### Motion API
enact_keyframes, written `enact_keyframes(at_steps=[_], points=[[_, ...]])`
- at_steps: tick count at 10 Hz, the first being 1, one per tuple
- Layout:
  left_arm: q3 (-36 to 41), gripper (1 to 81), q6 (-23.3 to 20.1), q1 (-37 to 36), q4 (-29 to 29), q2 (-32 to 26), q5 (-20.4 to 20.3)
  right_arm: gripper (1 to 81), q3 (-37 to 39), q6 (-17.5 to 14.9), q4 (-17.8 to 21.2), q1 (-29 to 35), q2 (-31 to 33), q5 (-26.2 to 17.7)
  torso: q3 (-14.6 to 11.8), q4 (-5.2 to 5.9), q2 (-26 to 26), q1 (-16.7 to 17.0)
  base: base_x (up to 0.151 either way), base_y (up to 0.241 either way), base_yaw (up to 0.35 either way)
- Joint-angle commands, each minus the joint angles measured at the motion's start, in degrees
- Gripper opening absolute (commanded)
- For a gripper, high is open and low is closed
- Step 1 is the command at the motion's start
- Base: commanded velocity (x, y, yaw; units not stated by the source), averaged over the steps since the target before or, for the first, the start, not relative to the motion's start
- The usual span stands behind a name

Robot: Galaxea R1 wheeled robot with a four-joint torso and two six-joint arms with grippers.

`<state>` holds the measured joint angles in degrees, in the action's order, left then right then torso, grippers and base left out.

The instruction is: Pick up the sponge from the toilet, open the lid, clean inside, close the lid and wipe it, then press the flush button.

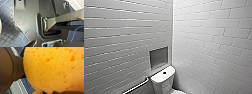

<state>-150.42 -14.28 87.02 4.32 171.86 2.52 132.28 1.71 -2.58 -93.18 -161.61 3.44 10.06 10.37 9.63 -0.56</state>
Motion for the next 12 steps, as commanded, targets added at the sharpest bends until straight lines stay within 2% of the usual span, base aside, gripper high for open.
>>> enact_keyframes(at_steps=[1, 5, 12], points=[[0.5, 81.1, 0.0, -2.7, 0.7, -0.2, 3.3, 1.0, 1.9, -0.2, 0.6, 2.2, 0.2, -2.7, 0.0, 0.00, 0.0, 0.0, 0.000, 0.000, 0.000], [0.5, 81.1, 0.0, -2.7, 0.7, -0.2, 3.3, 1.0, 6.7, -0.2, 0.6, 2.0, -2.4, -2.7, 0.0, 0.00, 0.1, 0.2, 0.054, 0.000, 0.000], [0.5, 81.1, 0.0, -2.7, 0.7, -0.2, 3.3, 1.0, 6.8, -0.2, 0.7, 1.8, -2.2, -2.6, 0.0, 0.00, 0.1, 0.1, 0.087, 0.000, 0.000]])
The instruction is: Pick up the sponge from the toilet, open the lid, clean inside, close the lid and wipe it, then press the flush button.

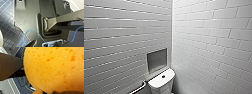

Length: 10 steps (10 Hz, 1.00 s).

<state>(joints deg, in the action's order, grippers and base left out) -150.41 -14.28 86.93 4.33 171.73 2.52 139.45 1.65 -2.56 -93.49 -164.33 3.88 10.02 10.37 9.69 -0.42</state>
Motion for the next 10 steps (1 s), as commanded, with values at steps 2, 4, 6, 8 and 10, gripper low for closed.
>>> enact_keyframes(at_steps=[2, 4, 6, 8, 10], points=[[0.5, 81.1, 0.0, -2.6, 0.7, 0.0, 3.3, 1.0, -0.4, -0.2, 0.7, 2.1, 0.6, -3.1, 0.0, 0.00, 0.0, 0.0, 0.089, 0.000, 0.000], [0.5, 81.1, 0.0, -2.6, 0.7, -0.1, 3.3, 1.0, -0.4, -0.2, 0.7, 2.1, 0.6, -3.2, 0.0, 0.00, 0.0, 0.0, 0.041, 0.000, 0.000], [0.9, 81.1, 0.0, -2.6, 0.6, -0.2, 3.3, 1.0, -0.9, -0.2, 0.5, 1.9, 1.2, -3.2, 0.0, 0.00, 0.0, -0.1, 0.000, 0.000, 0.000], [6.1, 81.1, 0.0, -2.6, 0.7, -3.2, 3.3, 1.0, -5.1, -0.2, 0.4, 1.6, 3.6, -3.1, 0.0, 0.00, 0.0, 0.0, 0.000, 0.000, 0.000], [15.1, 81.1, 0.0, -2.8, 0.9, -9.1, 3.2, 1.0, -12.8, -0.1, 0.5, 1.5, 8.5, -3.1, 0.0, 0.00, 0.0, 0.0, 0.000, 0.000, 0.000]])
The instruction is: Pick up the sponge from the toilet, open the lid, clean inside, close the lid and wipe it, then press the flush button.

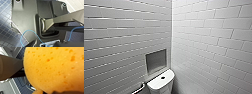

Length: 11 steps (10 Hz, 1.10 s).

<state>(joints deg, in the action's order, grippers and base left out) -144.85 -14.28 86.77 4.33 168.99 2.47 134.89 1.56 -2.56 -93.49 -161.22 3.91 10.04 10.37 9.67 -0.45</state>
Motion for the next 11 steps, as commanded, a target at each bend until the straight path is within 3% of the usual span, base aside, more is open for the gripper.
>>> enact_keyframes(at_steps=[1, 5, 11], points=[[13.4, 81.1, 0.1, -2.6, 1.6, -9.5, 3.2, 1.0, -12.2, 0.0, 0.4, 1.3, 7.9, -3.1, 0.0, 0.00, 0.0, 0.0, 0.000, 0.000, 0.000], [28.0, 81.1, 0.0, -3.2, 2.4, -20.5, 0.3, 1.0, -15.6, 0.0, 0.5, 1.4, 10.6, -3.1, 0.0, 0.00, 0.0, 0.0, 0.000, 0.000, 0.000], [49.1, 81.1, 0.1, -13.9, 4.0, -35.5, 1.8, 1.0, -15.7, 0.0, 0.6, 1.6, 10.5, -3.1, 8.9, 0.00, 0.0, 0.0, 0.000, 0.000, 0.000]])
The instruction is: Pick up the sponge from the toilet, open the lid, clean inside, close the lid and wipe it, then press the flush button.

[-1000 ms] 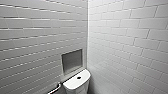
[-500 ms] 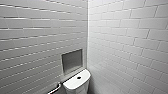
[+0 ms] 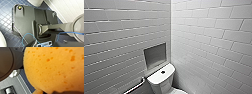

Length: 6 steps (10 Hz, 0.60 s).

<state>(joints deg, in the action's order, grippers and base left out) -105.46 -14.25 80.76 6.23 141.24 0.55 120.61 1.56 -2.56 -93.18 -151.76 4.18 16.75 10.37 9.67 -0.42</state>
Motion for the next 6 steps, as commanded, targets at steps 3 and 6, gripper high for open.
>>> enact_keyframes(at_steps=[3, 6], points=[[19.8, 81.1, 0.4, -16.7, 5.7, -15.4, 5.1, 1.0, -1.4, 0.0, 0.6, 1.3, 1.1, -3.4, 6.9, 0.00, 0.0, 0.0, 0.000, 0.000, 0.000], [23.4, 81.1, 0.4, -25.5, 10.1, -17.2, 10.2, 1.0, -1.4, 0.0, 0.6, 1.1, 1.2, -3.3, 7.0, 0.00, -0.1, -0.1, 0.000, 0.000, 0.000]])
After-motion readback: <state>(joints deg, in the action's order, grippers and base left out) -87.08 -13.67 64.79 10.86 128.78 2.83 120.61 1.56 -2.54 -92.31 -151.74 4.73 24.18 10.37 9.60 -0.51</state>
